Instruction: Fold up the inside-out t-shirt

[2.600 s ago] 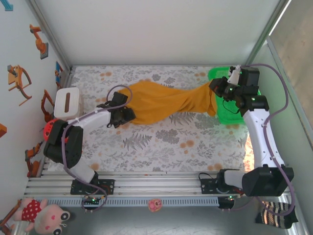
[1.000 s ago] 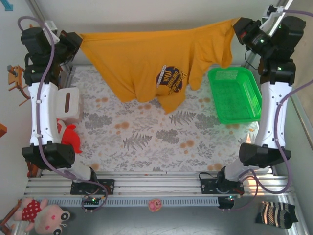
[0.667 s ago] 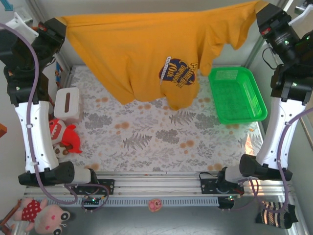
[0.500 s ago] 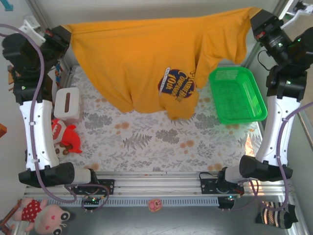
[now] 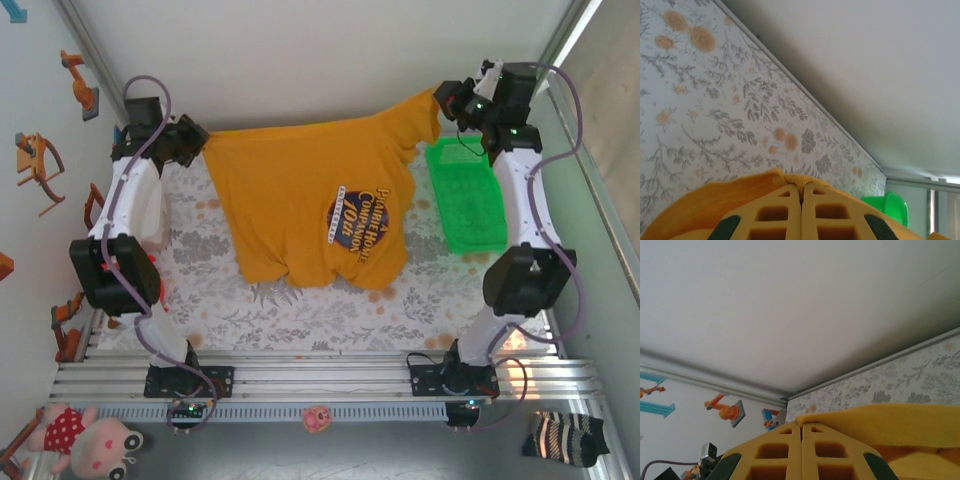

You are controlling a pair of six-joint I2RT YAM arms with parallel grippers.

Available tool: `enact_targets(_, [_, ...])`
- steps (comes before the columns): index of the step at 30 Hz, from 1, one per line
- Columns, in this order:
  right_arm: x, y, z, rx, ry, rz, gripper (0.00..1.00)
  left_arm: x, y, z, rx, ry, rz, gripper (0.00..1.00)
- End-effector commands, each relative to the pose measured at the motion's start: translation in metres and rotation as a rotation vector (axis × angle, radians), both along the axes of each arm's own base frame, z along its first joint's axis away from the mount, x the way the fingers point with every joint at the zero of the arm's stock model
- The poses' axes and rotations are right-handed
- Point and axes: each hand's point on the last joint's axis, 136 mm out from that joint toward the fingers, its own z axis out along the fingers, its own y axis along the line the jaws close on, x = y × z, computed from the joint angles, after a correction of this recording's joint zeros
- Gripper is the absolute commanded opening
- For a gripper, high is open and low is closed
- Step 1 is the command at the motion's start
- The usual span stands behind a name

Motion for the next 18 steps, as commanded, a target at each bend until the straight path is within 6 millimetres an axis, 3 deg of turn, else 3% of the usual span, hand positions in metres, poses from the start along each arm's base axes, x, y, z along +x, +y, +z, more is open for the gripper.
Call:
enact_targets(1, [0.024,0.000,0.012,-0.075,-0.077,-0.015,0.07,0.026,0.002,0.015,0.043,-0.069,-0.012,0.12])
enact_targets(2, [0.028,0.004,0.006,-0.101,-0.058,-0.005,0.28,0.032,0.000,0.009,0.041,-0.057,-0.021,0.32])
enact_targets(3, [0.030,0.007,-0.001,-0.142,-0.034,0.002,0.42,0.036,-0.001,0.006,0.041,-0.049,-0.028,0.51])
enact_targets(4, [0.028,0.012,-0.004,-0.182,-0.025,0.013,0.64,0.037,-0.001,0.001,0.042,-0.032,-0.032,0.64])
enact_targets(5, [0.024,0.016,-0.006,-0.210,-0.020,0.021,0.73,0.036,0.000,-0.001,0.045,-0.020,-0.031,0.71])
enact_targets(7, [0.006,0.023,-0.013,-0.249,0.014,0.032,0.75,0.025,0.001,-0.004,0.058,0.000,-0.031,0.81])
enact_targets(11, [-0.048,0.036,-0.047,-0.267,0.127,0.052,0.75,-0.020,0.004,-0.017,0.062,0.061,-0.014,0.87])
enact_targets(13, [-0.088,0.042,-0.079,-0.306,0.205,0.050,0.75,-0.058,-0.003,-0.035,0.040,0.132,-0.021,0.87])
enact_targets(18, [-0.182,0.062,-0.181,-0.472,0.431,0.079,0.76,-0.159,-0.025,-0.092,0.157,0.320,-0.078,0.88])
